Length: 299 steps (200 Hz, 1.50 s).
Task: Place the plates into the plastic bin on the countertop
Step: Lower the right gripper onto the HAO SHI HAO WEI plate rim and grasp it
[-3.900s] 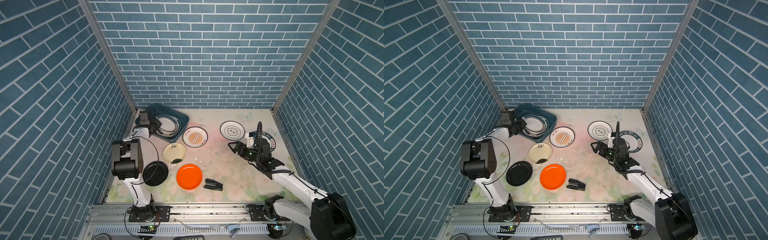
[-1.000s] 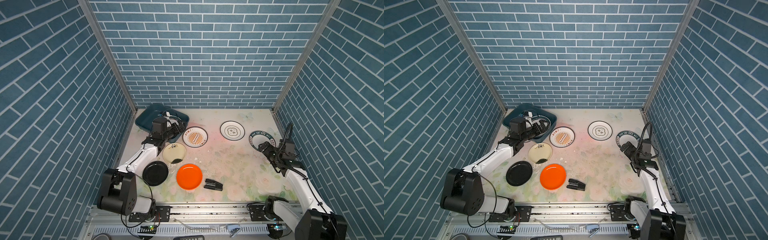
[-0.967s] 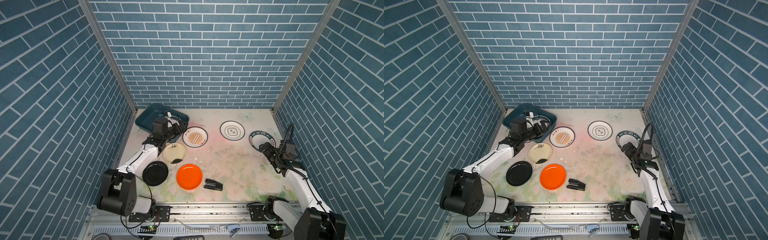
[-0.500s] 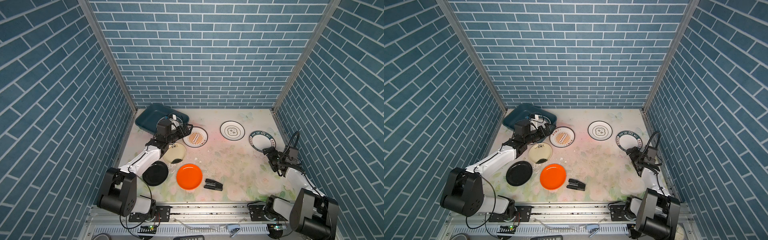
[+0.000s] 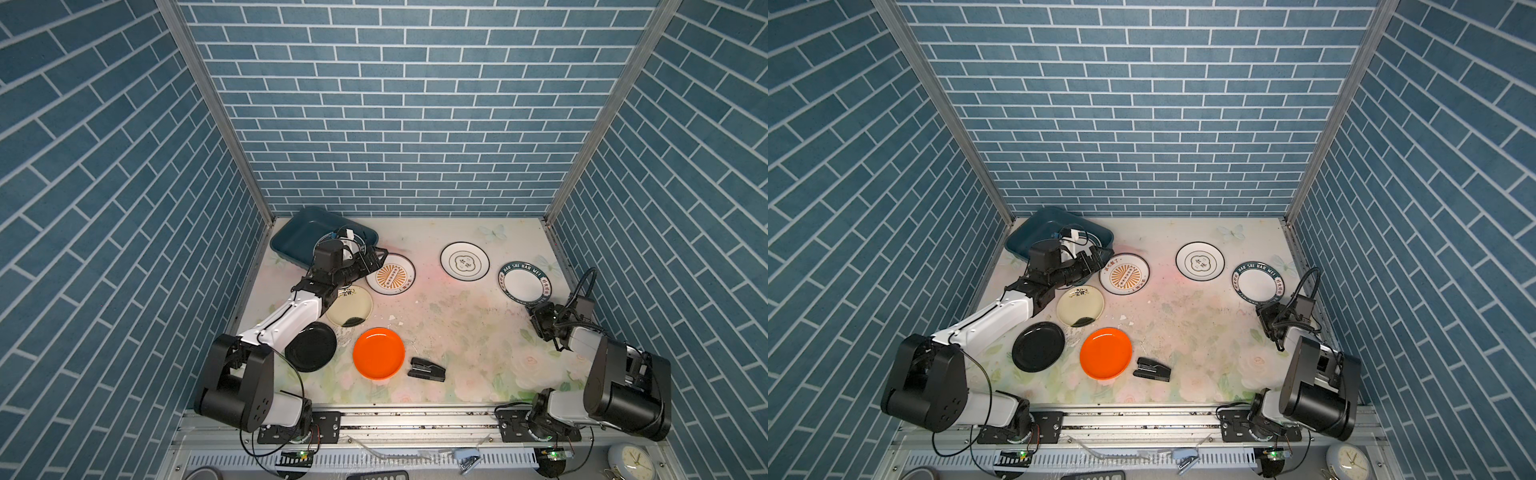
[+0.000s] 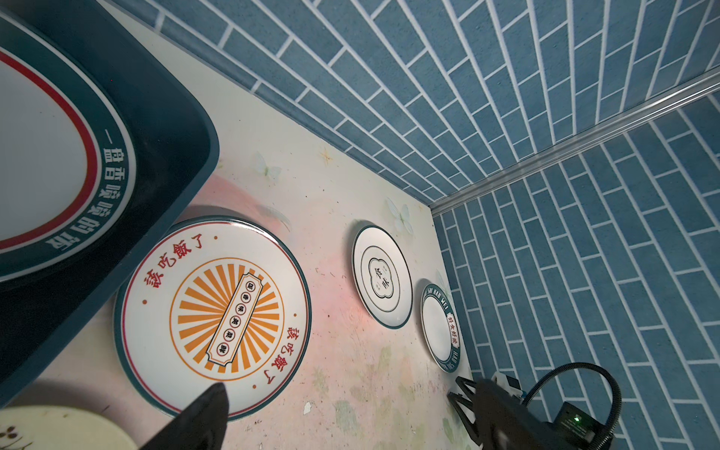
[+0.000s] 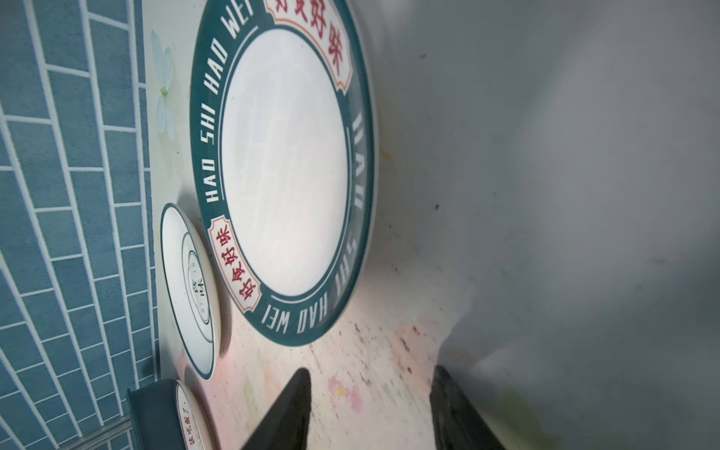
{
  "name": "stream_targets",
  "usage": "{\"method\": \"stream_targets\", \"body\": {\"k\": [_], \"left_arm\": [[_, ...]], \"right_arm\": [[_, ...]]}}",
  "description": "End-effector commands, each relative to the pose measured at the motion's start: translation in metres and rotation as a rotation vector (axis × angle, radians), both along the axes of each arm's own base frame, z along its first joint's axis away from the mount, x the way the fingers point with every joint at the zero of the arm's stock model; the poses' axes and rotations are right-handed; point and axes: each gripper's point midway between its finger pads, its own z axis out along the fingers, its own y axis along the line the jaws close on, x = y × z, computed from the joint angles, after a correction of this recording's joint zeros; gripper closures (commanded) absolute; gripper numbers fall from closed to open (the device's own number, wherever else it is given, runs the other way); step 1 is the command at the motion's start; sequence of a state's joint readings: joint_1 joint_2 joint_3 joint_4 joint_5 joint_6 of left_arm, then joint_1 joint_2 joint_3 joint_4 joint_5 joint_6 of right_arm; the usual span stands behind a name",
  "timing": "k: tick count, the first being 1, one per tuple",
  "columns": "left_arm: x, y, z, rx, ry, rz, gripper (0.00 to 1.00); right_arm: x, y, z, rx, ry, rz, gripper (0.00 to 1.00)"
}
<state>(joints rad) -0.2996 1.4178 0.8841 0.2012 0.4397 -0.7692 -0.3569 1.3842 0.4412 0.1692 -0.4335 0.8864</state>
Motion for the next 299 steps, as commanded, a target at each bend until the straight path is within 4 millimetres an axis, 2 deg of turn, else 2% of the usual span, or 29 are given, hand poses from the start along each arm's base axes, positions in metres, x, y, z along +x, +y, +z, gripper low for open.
{"method": "stream_targets", "body": {"k": [1, 61, 124, 156, 193, 217, 237, 275, 299], "left_arm": [[0.001, -0.004, -0.003, 0.001, -0.002, -0.015, 0.00], [-0.001, -0.004, -0.006, 0.018, 0.018, -0.025, 0.01], [-0.001, -0.002, -0.010, 0.027, 0.025, -0.013, 0.01], [0.000, -0.002, -0.008, 0.030, 0.023, -0.012, 0.00], [0.004, -0.004, -0.010, 0.032, 0.032, -0.019, 0.01], [0.006, -0.005, -0.013, 0.031, 0.037, -0.020, 0.00], [0.007, -0.006, -0.013, 0.027, 0.037, -0.018, 0.00], [0.008, -0.007, -0.013, 0.023, 0.029, -0.024, 0.00], [0.007, -0.007, -0.013, 0.020, 0.016, -0.031, 0.01]], "right_arm": [[0.007, -0.005, -0.001, 0.014, -0.033, -0.027, 0.51], [0.017, -0.024, -0.010, -0.021, -0.044, -0.102, 0.53], [0.039, -0.031, -0.031, 0.078, -0.078, -0.152, 0.56], [0.043, -0.032, -0.041, 0.129, -0.093, -0.175, 0.65], [0.043, -0.035, -0.046, 0.128, -0.091, -0.187, 0.81], [0.042, -0.036, -0.044, 0.121, -0.098, -0.190, 0.85], [0.042, -0.039, -0.041, 0.114, -0.104, -0.197, 0.93], [0.042, -0.039, -0.034, 0.108, -0.126, -0.193, 1.00], [0.043, -0.038, -0.024, 0.101, -0.160, -0.181, 1.00]]}}
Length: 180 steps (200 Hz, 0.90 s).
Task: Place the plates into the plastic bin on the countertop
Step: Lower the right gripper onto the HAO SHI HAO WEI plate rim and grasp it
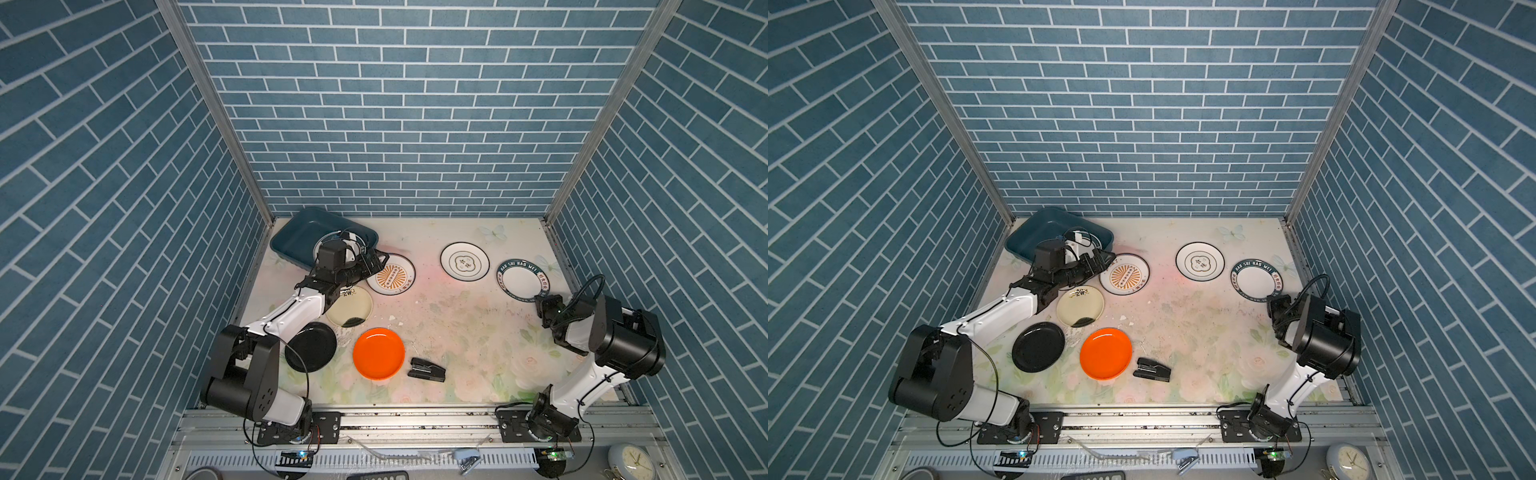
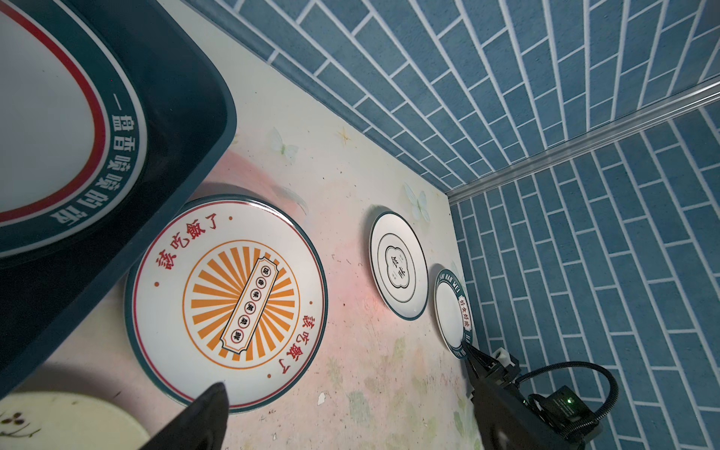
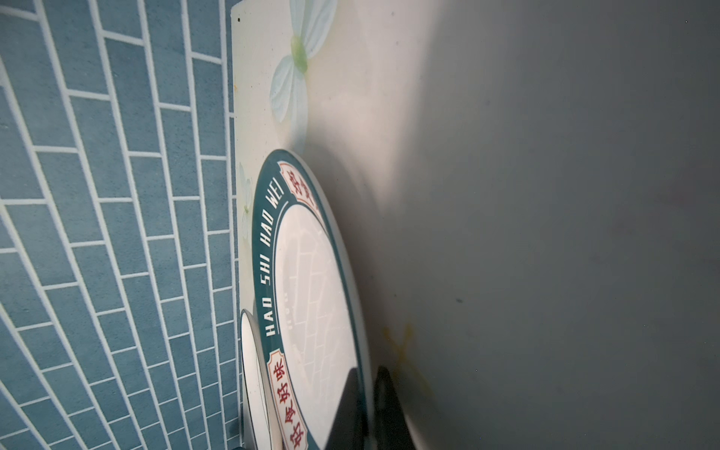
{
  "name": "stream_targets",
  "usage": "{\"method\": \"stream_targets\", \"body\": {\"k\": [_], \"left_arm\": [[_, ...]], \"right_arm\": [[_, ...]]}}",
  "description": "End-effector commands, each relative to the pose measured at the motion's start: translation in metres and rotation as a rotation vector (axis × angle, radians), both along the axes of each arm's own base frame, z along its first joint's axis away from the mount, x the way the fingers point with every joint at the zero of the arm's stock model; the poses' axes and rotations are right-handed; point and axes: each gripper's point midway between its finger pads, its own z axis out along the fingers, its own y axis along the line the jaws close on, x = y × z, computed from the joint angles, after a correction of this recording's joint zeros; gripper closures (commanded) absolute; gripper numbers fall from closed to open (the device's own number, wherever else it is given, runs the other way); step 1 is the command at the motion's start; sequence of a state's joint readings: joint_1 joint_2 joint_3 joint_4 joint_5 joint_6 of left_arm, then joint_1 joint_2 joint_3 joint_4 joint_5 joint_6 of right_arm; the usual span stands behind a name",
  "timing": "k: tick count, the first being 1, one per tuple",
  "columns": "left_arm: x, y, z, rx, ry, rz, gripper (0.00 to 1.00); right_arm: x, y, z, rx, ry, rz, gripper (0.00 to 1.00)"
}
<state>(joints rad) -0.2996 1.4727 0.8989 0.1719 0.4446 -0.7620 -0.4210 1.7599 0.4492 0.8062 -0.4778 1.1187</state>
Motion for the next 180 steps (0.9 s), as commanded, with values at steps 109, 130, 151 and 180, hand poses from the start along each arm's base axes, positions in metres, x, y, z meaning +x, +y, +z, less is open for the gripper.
{"method": "stream_targets", "body": {"k": [109, 130, 151, 180], "left_arm": [[0.003, -0.019, 0.007, -0.059, -0.100, -0.109, 0.00], [0.003, -0.020, 0.005, -0.066, -0.091, -0.108, 0.00], [0.002, -0.021, 0.006, -0.072, -0.090, -0.112, 0.00], [0.001, -0.018, 0.002, -0.057, -0.082, -0.099, 0.00]], "right_arm": [[-0.038, 0.013, 0.027, -0.095, 0.030, 0.042, 1.00], [-0.046, 0.015, 0.034, -0.131, 0.023, 0.050, 1.00], [-0.053, 0.018, 0.042, -0.159, 0.015, 0.061, 1.00], [-0.063, 0.026, 0.052, -0.164, 0.008, 0.084, 1.00]]}}
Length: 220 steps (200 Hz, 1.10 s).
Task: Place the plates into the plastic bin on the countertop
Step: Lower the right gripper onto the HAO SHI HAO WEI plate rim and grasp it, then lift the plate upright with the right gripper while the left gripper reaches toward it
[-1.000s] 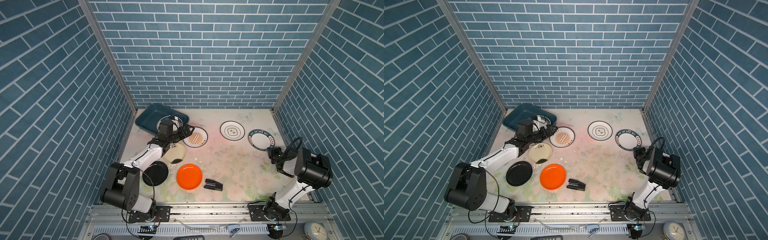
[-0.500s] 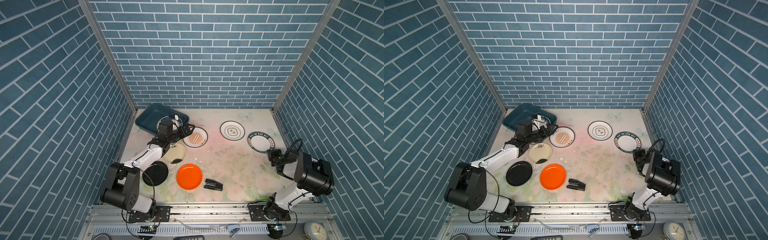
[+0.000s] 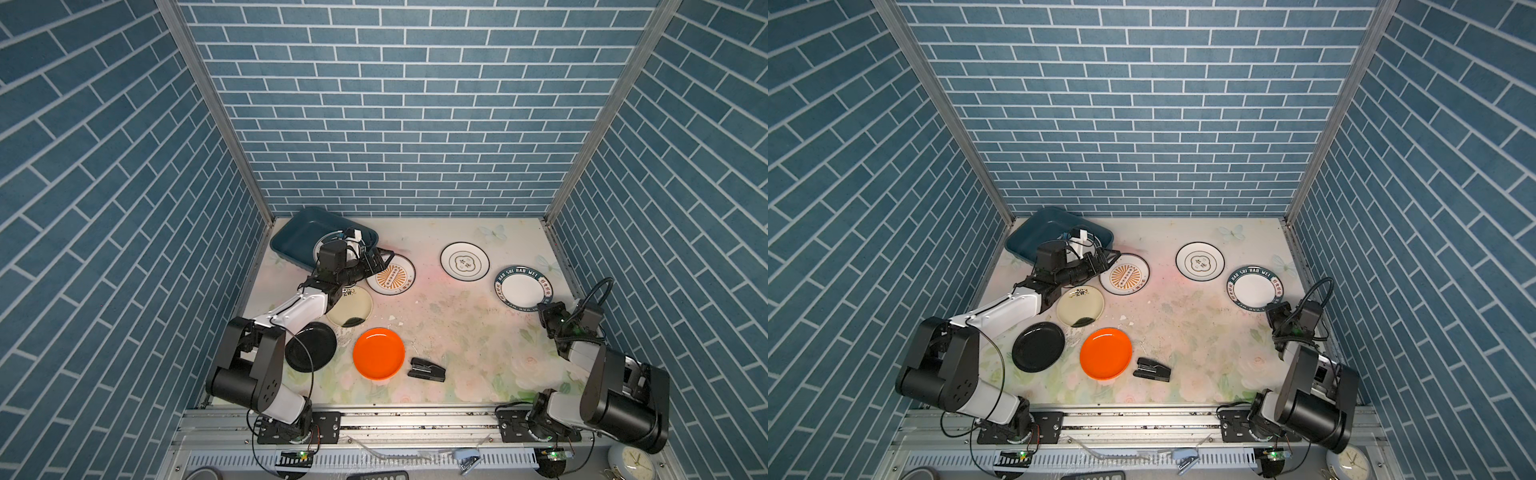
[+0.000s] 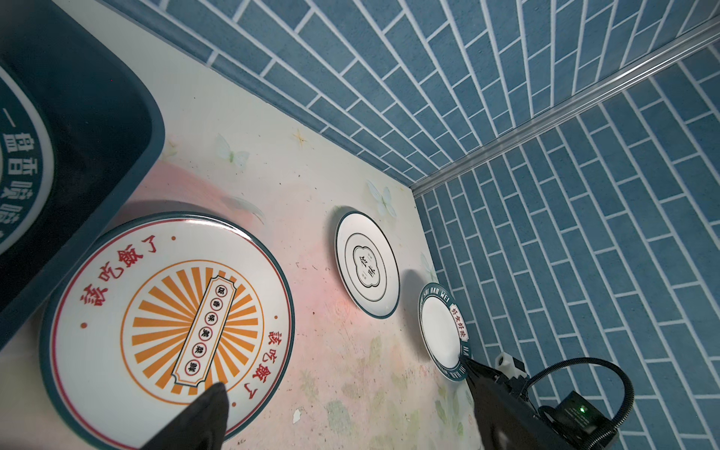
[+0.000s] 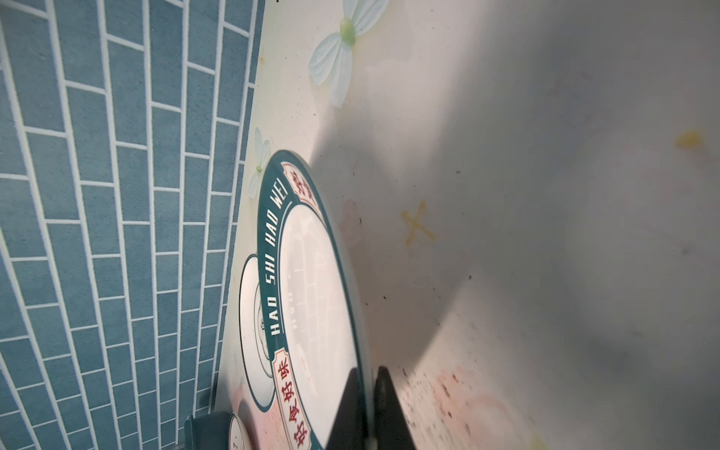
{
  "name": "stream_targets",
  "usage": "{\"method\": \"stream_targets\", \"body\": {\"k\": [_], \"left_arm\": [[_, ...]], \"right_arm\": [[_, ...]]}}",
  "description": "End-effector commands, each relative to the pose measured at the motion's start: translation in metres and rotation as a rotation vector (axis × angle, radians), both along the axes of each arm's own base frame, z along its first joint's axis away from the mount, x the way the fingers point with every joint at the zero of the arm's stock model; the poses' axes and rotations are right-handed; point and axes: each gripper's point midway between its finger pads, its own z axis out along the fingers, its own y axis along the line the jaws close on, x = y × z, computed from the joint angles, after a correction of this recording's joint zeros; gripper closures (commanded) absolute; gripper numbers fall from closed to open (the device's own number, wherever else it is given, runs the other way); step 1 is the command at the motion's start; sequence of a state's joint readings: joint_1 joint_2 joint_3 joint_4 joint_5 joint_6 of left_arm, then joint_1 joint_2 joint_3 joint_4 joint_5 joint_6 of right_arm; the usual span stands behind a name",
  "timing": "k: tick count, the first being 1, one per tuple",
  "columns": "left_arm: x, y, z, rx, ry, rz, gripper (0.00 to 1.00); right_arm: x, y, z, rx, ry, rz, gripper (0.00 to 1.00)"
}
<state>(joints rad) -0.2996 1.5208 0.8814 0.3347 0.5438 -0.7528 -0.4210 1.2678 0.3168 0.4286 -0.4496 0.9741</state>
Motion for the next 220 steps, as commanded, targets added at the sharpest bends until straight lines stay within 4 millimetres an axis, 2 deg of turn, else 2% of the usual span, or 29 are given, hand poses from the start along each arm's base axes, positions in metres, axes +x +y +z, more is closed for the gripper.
{"method": "stream_targets", "body": {"k": [1, 64, 86, 109, 160, 201, 220], "left_arm": [[-0.004, 0.000, -0.007, 0.007, 0.004, -0.005, 0.01], [-0.011, 0.003, -0.011, 0.040, 0.024, 0.010, 0.00], [-0.014, 0.001, -0.004, 0.062, 0.013, 0.003, 0.00], [-0.015, -0.003, 0.003, 0.086, -0.011, 0.006, 0.00], [-0.013, -0.004, -0.004, 0.129, -0.001, 0.033, 0.00], [-0.015, -0.017, -0.001, 0.156, 0.002, 0.027, 0.00], [-0.019, -0.033, 0.000, 0.145, -0.001, 0.001, 0.00]], "right_arm": [[-0.007, 0.005, 0.007, -0.032, 0.002, 0.033, 1.00], [-0.023, 0.020, 0.057, -0.057, -0.079, 0.079, 1.00], [-0.030, 0.025, 0.076, -0.083, -0.123, 0.091, 1.00], [-0.036, 0.033, 0.087, -0.085, -0.146, 0.119, 1.00], [-0.044, 0.051, 0.101, -0.046, -0.194, 0.194, 1.00], [-0.049, 0.067, 0.116, -0.041, -0.238, 0.272, 1.00], [-0.052, 0.076, 0.121, -0.039, -0.250, 0.316, 1.00]]}}
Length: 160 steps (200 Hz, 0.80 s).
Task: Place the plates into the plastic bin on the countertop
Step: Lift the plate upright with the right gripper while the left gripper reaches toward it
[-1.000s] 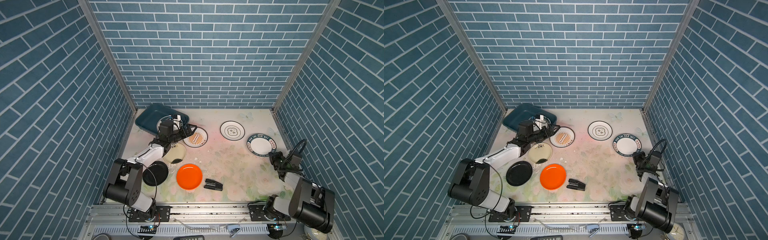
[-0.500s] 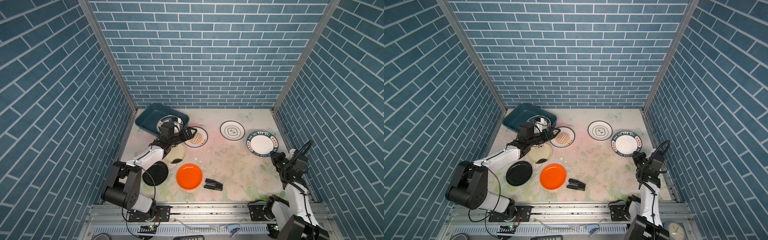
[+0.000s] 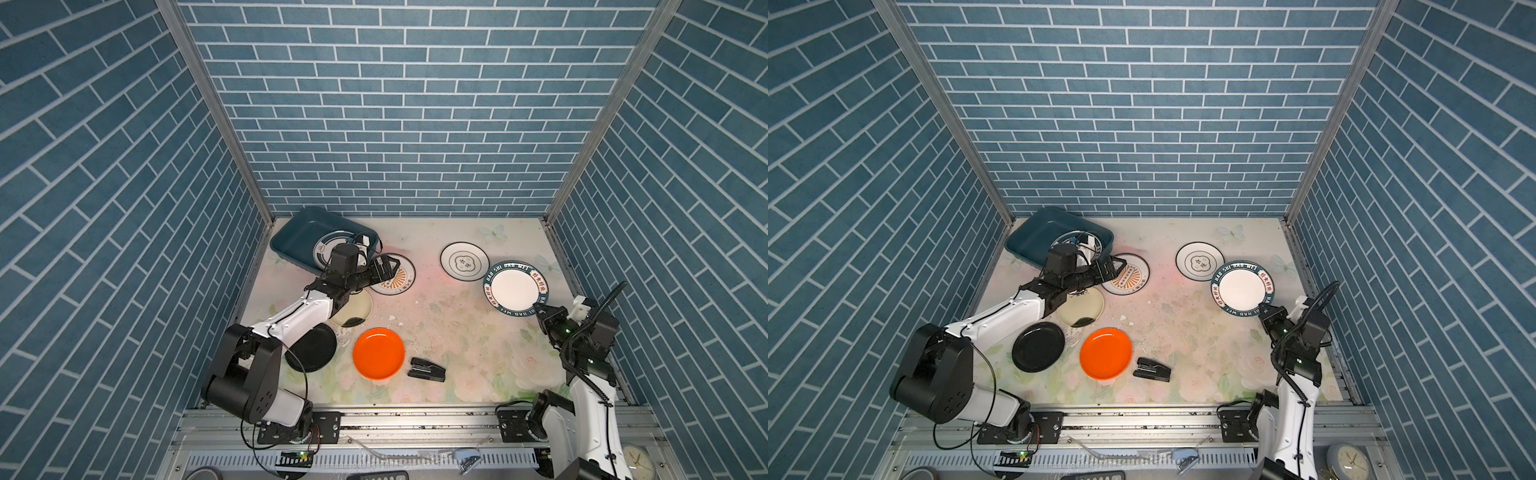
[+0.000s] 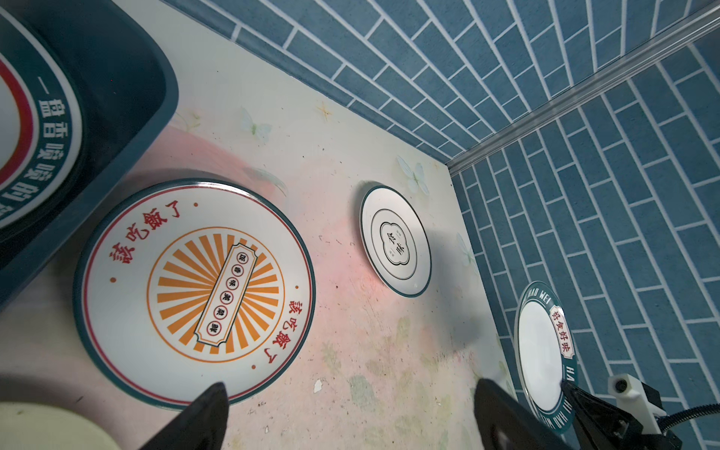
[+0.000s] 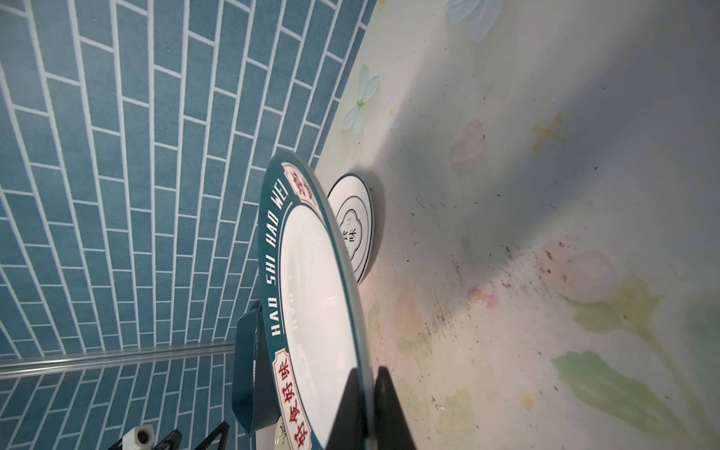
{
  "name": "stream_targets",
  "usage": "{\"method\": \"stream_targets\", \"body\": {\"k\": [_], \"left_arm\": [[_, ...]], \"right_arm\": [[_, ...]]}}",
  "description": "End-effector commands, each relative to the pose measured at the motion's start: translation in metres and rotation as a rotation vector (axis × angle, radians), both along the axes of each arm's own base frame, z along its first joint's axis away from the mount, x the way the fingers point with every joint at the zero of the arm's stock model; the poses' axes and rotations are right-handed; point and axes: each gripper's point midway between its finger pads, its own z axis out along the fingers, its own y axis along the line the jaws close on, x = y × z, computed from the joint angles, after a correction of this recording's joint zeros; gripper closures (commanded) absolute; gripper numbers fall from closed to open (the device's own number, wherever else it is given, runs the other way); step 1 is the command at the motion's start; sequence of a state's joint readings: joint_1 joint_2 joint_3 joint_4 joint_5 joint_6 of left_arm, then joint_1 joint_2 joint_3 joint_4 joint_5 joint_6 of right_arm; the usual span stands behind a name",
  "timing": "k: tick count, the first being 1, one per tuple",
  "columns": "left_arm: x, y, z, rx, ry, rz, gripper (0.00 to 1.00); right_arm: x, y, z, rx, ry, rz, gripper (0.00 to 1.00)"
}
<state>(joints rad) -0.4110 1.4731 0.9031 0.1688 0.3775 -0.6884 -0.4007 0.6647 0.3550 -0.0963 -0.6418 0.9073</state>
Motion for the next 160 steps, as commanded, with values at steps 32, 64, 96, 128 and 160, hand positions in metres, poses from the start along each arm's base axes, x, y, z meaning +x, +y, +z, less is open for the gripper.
{"method": "stream_targets", "body": {"k": [32, 64, 96, 128, 160], "left_arm": [[-0.008, -0.042, 0.014, 0.007, -0.029, -0.061, 0.00], [-0.020, -0.062, 0.023, 0.009, -0.046, -0.098, 0.01], [-0.034, -0.074, 0.031, -0.005, -0.054, -0.127, 0.01], [-0.039, -0.084, 0.041, -0.043, -0.073, -0.157, 0.04], [-0.043, -0.097, 0.051, -0.080, -0.099, -0.187, 0.07]], "right_arm": [[0.000, 0.030, 0.040, -0.009, -0.109, 0.161, 1.00], [0.003, 0.043, 0.046, -0.030, -0.119, 0.207, 1.00], [0.014, 0.060, 0.051, -0.032, -0.114, 0.270, 1.00], [0.022, 0.068, 0.056, -0.050, -0.118, 0.270, 1.00], [0.030, 0.080, 0.052, -0.039, -0.118, 0.281, 1.00]]}}
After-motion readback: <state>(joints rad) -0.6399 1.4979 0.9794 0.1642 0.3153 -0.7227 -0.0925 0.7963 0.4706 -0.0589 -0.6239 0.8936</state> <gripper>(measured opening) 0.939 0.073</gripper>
